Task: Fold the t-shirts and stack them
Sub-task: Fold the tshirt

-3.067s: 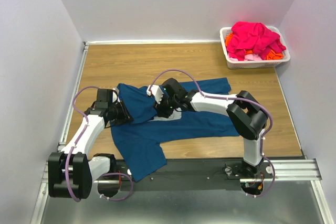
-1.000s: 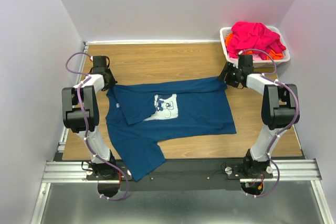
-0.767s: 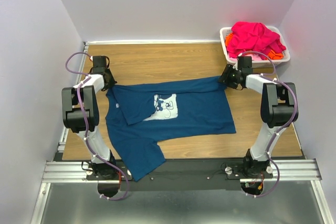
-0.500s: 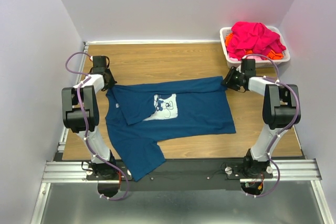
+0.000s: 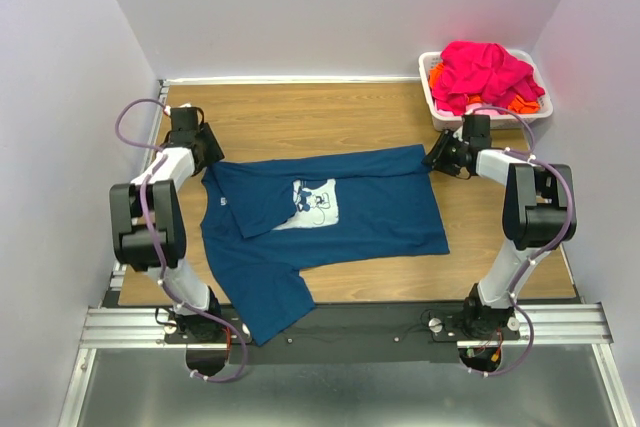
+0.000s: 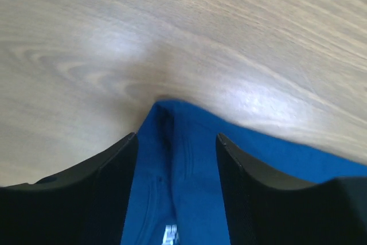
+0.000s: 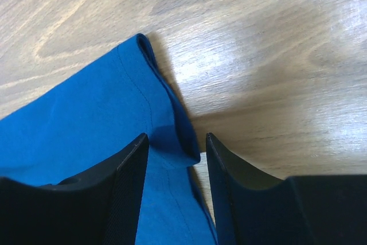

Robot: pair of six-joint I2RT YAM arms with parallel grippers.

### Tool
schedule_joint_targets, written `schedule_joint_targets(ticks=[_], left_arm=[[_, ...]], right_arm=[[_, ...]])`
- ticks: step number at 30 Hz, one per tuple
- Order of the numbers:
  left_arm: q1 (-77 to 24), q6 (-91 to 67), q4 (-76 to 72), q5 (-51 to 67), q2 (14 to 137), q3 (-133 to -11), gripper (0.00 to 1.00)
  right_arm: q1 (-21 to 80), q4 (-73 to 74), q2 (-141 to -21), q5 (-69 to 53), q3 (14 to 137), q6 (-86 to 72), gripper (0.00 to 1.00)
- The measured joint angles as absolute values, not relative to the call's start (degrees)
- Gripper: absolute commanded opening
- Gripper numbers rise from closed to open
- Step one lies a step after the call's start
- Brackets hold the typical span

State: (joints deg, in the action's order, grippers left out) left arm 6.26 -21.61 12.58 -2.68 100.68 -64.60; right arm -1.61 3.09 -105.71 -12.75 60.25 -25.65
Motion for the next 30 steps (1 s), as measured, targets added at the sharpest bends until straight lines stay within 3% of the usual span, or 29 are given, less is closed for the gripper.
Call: schedule_joint_targets(ticks=[5,10,30], left_arm=[[6.3,-23.1,12.4,-2.5,92.2,-59.2,0.55],[6.3,-23.9,11.9,-1.7,91.6,-54.2,0.39],[6.3,-24.0,9.8,2.5,96.7,-55.1,0.4]], right_arm=[[-1.6,3.1,-105.5,-12.8,60.2,-26.0,0.52],[-1.6,3.0,-105.4,-13.1,59.7,-26.3,0.52],[-1.6,2.9,-105.3,-13.3,59.5,-26.4,0.51]])
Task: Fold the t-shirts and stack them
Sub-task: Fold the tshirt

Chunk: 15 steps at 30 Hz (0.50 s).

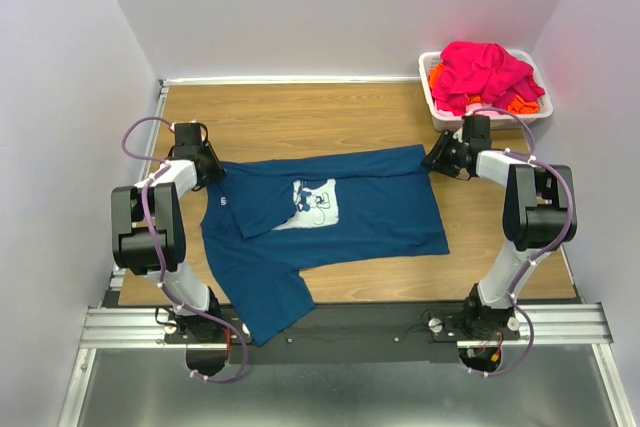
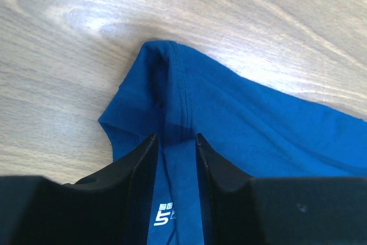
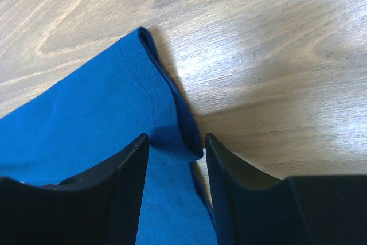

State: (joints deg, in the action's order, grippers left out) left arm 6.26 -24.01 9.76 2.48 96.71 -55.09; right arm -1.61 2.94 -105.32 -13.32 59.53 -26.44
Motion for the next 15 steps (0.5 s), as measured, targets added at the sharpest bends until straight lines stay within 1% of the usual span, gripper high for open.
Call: schedule_joint_targets(ticks=[5,8,11,12,13,14,15], left_arm=[[6.3,-24.0,9.2,2.5,97.7,-55.7,0.4],[6.2,-24.0,9.1,2.5,98.6,-55.7,0.39],[6.3,-24.1,9.0,2.6,99.1,-55.7,0.19],[6.3,-24.0,9.1,2.7,99.1,-55.7,0.11],[6.2,-24.0,9.1,2.9,99.1,-55.7,0.06],[6.2,-23.9,9.1,3.1,99.1,-55.7,0.04],[6.2,-24.2,9.1,3.2,99.1,-55.8,0.0]], right_arm=[[-1.6,2.9,-105.3,-13.4,59.5,-26.4,0.51],[-1.6,2.9,-105.2,-13.4,59.3,-26.4,0.51],[-1.6,2.9,-104.9,-13.4,59.0,-26.4,0.51],[-1.6,2.9,-104.8,-13.4,58.9,-26.4,0.51],[-1.6,2.9,-104.7,-13.4,58.8,-26.4,0.51],[-1.6,3.0,-104.6,-13.4,58.8,-26.4,0.51],[-1.6,3.0,-104.4,-13.4,58.8,-26.4,0.51]])
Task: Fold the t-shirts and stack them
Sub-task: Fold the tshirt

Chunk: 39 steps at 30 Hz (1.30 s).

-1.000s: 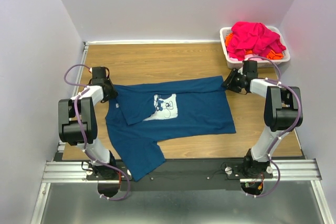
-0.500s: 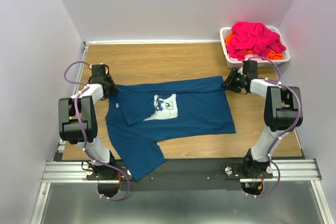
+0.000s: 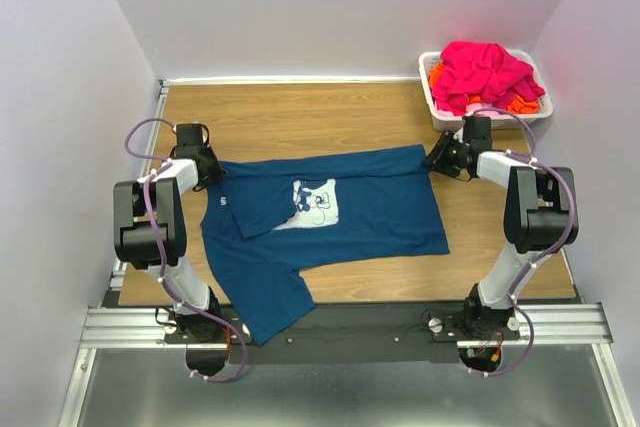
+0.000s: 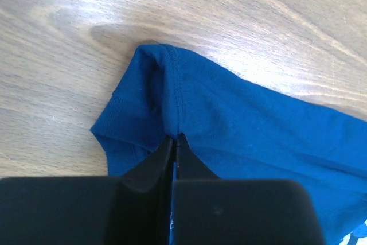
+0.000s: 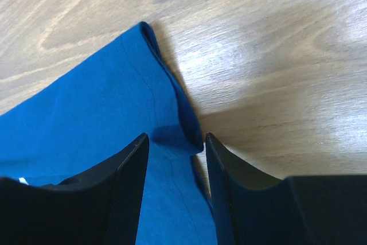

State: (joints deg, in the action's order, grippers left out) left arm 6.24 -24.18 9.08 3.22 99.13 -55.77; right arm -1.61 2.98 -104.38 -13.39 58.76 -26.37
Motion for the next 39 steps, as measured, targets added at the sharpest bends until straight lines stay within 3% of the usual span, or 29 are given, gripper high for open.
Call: schedule_joint_targets(ticks=[15,21,39], left_arm=[[6.2,-23.5,10.5,3.7,97.7,-55.9,0.0],[6.2,-23.4,11.3,3.7,97.6,-56.3,0.0],[6.2,-23.1,12.6,3.8,97.5,-56.9,0.0]], right_arm=[[-1.6,3.1,-102.5,-13.9,57.5,-26.4,0.5],[-1.6,3.0,-102.8,-14.2,57.5,-26.1,0.4],[-1.6,2.6,-103.9,-12.5,57.1,-26.0,0.4]])
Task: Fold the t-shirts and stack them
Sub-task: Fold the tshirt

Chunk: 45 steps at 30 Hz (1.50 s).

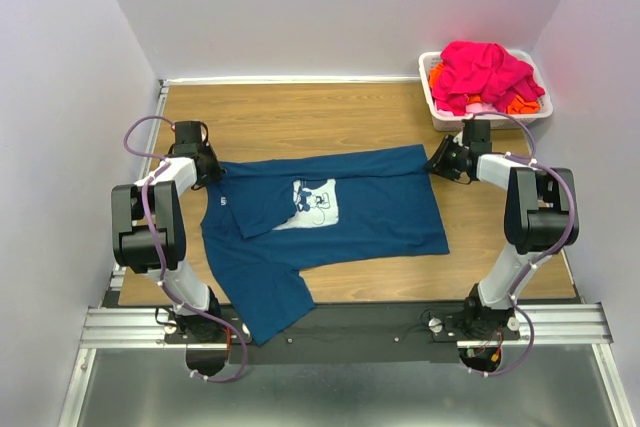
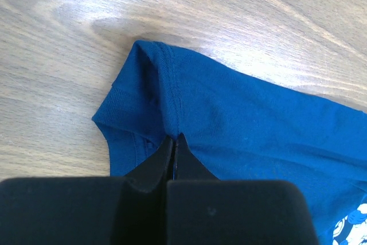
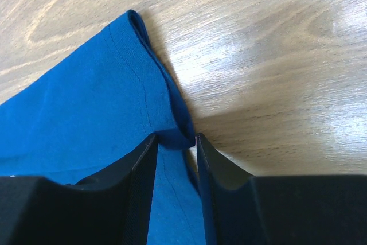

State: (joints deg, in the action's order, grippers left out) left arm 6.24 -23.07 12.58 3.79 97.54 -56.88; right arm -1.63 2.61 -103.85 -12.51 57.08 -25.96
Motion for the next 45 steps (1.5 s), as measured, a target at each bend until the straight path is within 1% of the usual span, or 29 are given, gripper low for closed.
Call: schedule_joint_targets(ticks=[3,4,6,7,8,14,29,45], left_arm=[[6.2,-23.1,12.6,3.8,97.5,-56.9,0.0],[6.2,-23.1,12.6,3.8,97.5,-56.9,0.0],[6.2,-23.0,12.8,3.8,97.4,-56.9,0.0],[6.2,-22.9,12.9,3.8,97.3,-56.9,0.0],[6.2,-22.9,13.0,3.8,97.1,-56.9,0.0],[6.2,-22.4,14.0,3.7,96.6,-57.2,0.0],[6.3,-20.8,20.6,3.7,96.6,-63.4,0.0],[6.4,-19.9,21.9,3.4,98.8,-64.0,0.0]], right_arm=[[-1.6,2.6,-103.9,-12.4,57.1,-25.9,0.27],[-1.7,2.6,-104.1,-12.3,57.1,-25.8,0.19],[-1.9,2.5,-104.3,-12.4,57.1,-25.5,0.11],[-1.9,2.6,-104.4,-12.3,57.1,-25.6,0.04],[-1.9,2.6,-104.5,-12.3,57.1,-25.6,0.01],[-2.0,2.7,-104.4,-12.3,57.1,-25.7,0.01],[-2.0,7.9,-99.6,-12.9,58.0,-26.1,0.01],[-2.0,9.6,-99.6,-14.5,56.9,-27.5,0.01]])
